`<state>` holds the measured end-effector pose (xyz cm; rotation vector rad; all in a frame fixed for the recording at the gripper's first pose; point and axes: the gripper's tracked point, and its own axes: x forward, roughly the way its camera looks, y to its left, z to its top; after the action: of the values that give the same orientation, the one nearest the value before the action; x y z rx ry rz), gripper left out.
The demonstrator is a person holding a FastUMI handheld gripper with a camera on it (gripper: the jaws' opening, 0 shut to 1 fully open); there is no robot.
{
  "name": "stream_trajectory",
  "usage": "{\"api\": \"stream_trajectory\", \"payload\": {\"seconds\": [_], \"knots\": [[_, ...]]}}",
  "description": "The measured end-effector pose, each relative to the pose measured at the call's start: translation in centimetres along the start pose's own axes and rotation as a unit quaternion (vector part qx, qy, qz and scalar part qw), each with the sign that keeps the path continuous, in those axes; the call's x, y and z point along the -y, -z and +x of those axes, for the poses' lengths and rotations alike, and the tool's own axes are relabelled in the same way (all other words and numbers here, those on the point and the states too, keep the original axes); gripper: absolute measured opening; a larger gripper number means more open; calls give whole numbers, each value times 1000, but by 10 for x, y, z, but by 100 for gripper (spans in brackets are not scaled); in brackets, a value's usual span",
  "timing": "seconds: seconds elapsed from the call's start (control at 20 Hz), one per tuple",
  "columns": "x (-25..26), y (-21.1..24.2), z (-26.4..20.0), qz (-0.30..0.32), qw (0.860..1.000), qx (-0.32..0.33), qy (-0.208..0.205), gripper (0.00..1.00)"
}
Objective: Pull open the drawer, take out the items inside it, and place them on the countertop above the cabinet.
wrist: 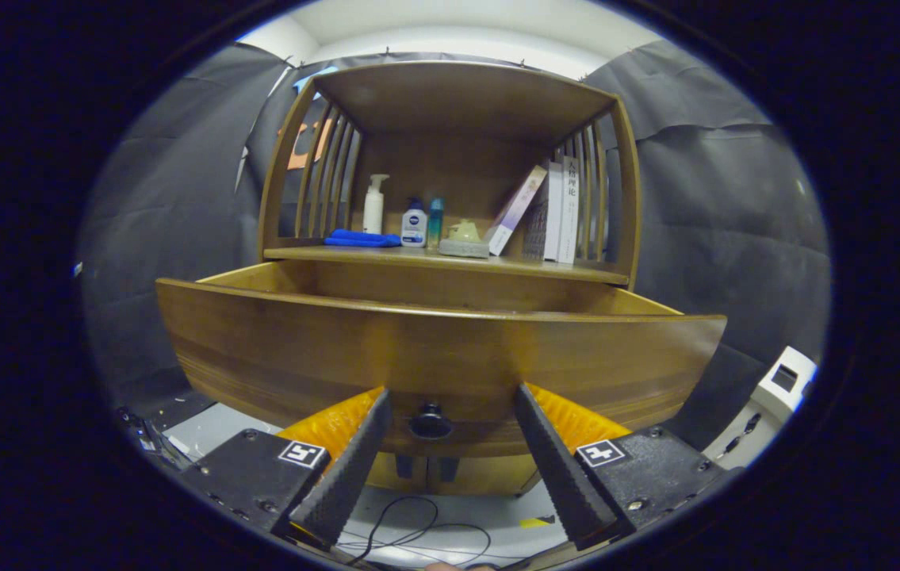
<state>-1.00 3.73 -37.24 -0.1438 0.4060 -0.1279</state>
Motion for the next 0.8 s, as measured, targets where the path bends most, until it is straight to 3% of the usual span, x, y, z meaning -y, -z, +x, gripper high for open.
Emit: {"api": "stream_trajectory", "payload": {"seconds": [0.8], "knots": [[-5, -25, 63, 22, 1000, -11, -6, 99]]}}
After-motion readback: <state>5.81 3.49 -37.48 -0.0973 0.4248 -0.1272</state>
